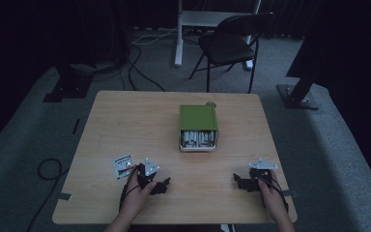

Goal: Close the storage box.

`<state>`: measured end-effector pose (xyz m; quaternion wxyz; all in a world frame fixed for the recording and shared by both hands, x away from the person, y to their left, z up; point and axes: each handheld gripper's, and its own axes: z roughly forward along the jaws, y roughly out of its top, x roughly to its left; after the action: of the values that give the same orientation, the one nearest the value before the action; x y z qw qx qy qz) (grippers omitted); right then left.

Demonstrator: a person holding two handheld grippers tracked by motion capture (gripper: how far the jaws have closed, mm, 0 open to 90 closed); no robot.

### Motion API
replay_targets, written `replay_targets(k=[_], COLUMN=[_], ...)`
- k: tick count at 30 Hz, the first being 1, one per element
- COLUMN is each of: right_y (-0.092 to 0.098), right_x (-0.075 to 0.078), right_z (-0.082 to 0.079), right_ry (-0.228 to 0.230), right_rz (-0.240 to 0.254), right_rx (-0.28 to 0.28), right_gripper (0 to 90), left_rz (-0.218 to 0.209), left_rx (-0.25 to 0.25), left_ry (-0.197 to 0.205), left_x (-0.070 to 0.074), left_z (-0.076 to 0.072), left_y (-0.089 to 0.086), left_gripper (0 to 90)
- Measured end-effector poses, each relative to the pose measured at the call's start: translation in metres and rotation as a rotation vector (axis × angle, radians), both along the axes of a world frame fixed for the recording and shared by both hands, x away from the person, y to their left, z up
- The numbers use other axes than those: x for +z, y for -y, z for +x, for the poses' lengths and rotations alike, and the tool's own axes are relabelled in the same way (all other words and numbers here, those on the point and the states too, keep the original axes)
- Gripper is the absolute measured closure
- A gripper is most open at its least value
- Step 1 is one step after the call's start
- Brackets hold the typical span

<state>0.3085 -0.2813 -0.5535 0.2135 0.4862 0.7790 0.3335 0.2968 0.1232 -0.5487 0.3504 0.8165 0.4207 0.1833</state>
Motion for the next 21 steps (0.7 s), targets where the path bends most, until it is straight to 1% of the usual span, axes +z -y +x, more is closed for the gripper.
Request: replay_targets(k=[3, 5, 12, 15, 16, 18, 21], right_y=[0.0000, 0.0009, 0.0013, 0.0013, 0.0013, 0.0013, 0.0013], right_x=[0.0000, -0.0003, -0.0004, -0.0005, -0.0005, -0.0005, -0.0005], right_z=[0.0000, 0.0005, 0.0007, 0.0007, 0.0007, 0.0007, 0.0007], right_ry=[0.000, -0.007, -0.008, -0.008, -0.008, -0.008, -0.008], right_rz=[0.000, 0.009, 0.012, 0.012, 0.012, 0.012, 0.012], right_rx=[0.001, 0.002, 0.002, 0.002, 0.002, 0.002, 0.002], right_gripper=[12.3, 12.3, 12.3, 12.3, 12.3, 12.2, 12.2], left_rz=[0.010, 0.020, 0.025, 0.036, 0.036, 0.019, 0.020], left_rx=[-0.004, 0.010, 0.011, 0.011, 0.011, 0.015, 0.015], left_ry=[-0.006, -0.016, -0.014, 0.000, -0.001, -0.014, -0.014], left_x=[-0.0008, -0.0013, -0.0014, -0.0013, -0.0012, -0.0016, -0.0016], left_z=[-0.0008, -0.0012, -0.0014, -0.0034, -0.0039, -0.0036, -0.0036], left_y=[0.0006, 0.0010, 0.0017, 0.0030, 0.0028, 0.0017, 0.0018], left_gripper=[14.9, 14.9, 14.9, 14.9, 14.9, 14.9, 14.8])
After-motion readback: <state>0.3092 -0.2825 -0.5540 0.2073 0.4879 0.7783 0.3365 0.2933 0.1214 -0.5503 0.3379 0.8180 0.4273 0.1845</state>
